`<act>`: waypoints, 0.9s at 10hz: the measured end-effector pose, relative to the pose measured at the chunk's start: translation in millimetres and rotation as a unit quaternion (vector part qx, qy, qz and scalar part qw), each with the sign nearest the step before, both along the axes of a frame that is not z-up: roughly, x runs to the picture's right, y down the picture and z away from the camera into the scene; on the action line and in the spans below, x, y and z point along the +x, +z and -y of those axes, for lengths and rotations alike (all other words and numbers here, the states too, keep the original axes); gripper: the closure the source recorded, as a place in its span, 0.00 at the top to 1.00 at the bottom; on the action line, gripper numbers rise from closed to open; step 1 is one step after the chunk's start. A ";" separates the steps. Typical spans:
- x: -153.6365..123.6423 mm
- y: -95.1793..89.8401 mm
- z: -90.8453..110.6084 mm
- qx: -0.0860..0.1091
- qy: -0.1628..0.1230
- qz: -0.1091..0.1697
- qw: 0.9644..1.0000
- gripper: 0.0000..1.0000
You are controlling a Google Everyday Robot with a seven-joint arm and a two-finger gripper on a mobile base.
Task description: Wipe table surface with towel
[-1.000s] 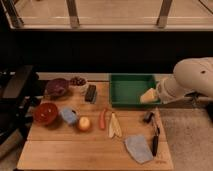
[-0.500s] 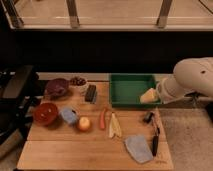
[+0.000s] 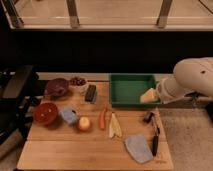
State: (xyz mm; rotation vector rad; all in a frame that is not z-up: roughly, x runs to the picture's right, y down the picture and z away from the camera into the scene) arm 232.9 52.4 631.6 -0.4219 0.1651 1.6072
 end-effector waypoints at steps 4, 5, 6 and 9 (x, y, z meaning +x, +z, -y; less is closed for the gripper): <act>-0.1 0.0 0.0 0.000 0.000 0.000 1.000 0.70; 0.0 0.0 -0.1 0.000 0.000 0.000 1.000 0.70; 0.0 0.0 0.0 0.000 0.000 0.000 1.000 0.70; -12.0 0.7 -12.4 -0.022 -0.022 -0.017 0.999 0.70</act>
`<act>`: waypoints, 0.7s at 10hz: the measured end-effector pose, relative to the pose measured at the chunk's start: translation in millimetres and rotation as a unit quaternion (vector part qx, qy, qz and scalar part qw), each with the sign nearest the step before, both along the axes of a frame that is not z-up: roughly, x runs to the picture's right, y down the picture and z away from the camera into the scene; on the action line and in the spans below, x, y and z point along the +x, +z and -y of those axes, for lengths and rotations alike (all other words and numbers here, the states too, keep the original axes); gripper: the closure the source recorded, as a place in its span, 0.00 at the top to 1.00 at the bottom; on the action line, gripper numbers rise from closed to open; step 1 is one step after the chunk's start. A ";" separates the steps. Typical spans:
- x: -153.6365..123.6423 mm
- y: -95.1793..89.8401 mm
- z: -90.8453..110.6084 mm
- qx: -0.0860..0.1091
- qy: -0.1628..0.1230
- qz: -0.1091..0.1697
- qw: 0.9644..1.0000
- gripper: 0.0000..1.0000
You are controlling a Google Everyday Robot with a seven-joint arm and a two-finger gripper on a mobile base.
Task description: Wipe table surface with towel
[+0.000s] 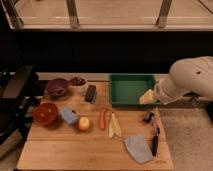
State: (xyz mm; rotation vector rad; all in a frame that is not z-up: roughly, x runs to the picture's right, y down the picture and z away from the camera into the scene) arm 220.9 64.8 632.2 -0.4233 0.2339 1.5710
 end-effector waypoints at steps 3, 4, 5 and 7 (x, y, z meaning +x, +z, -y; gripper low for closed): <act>11.9 16.3 -41.9 -0.045 -0.003 -0.011 0.999 0.70; 13.7 21.0 -56.9 -0.058 -0.005 -0.014 0.998 0.70; 17.0 23.9 -68.9 -0.066 -0.006 -0.018 0.998 0.70; 19.9 27.9 -92.2 -0.082 -0.008 -0.022 0.996 0.70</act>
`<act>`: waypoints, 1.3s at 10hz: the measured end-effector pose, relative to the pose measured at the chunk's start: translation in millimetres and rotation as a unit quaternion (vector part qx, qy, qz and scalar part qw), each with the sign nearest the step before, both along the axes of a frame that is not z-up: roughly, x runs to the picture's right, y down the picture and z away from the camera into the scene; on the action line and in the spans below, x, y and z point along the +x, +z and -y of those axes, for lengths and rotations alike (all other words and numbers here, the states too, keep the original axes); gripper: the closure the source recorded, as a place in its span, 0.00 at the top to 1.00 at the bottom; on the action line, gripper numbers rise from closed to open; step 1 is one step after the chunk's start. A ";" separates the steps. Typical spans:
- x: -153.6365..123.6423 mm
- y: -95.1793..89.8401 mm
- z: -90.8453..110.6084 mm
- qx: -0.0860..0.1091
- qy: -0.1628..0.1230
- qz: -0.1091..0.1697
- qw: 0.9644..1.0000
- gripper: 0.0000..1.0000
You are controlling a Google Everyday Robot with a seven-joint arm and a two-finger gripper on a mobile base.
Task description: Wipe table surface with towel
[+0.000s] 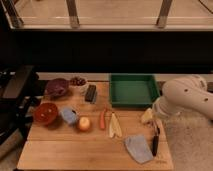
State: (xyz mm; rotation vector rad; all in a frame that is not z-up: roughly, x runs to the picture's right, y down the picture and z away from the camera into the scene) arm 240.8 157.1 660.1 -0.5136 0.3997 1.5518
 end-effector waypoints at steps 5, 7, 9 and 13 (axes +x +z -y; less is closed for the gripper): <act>-9.5 10.2 -72.5 -0.073 0.005 0.007 0.997 0.70; -9.4 10.0 -72.8 -0.073 0.005 0.007 0.997 0.70; -9.4 10.4 -72.8 -0.074 0.005 0.008 0.997 0.70; -34.0 34.8 -91.4 -0.084 -0.024 0.027 0.996 0.70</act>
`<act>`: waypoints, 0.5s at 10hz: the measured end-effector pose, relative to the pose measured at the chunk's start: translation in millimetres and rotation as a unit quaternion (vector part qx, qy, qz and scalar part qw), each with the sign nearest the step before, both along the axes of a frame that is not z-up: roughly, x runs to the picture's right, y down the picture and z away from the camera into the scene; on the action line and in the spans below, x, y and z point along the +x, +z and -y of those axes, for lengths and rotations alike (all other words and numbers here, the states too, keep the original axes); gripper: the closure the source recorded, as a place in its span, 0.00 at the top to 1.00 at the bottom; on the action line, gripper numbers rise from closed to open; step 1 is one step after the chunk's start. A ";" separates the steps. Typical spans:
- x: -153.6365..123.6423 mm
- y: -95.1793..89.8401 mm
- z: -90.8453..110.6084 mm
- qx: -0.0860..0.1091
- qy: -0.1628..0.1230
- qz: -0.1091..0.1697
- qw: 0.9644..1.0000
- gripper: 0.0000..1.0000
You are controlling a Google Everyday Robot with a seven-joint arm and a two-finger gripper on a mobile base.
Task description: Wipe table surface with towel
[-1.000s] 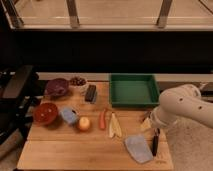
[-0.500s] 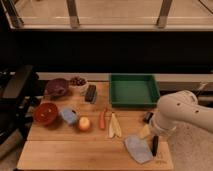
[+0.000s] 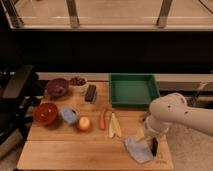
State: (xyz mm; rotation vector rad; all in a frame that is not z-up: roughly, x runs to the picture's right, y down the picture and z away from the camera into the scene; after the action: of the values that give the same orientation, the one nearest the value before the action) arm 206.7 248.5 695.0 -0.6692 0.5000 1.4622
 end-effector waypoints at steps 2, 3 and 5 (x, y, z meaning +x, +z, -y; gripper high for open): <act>-3.3 8.8 -2.6 -0.001 -0.004 0.002 1.000 0.70; -5.0 14.5 -4.1 -0.002 -0.006 0.002 1.000 0.70; -4.3 32.8 -13.5 -0.009 -0.010 -0.002 1.000 0.70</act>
State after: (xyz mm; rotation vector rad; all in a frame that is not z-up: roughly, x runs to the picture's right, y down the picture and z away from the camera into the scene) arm 202.5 262.0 727.8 -0.6751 0.5216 1.4421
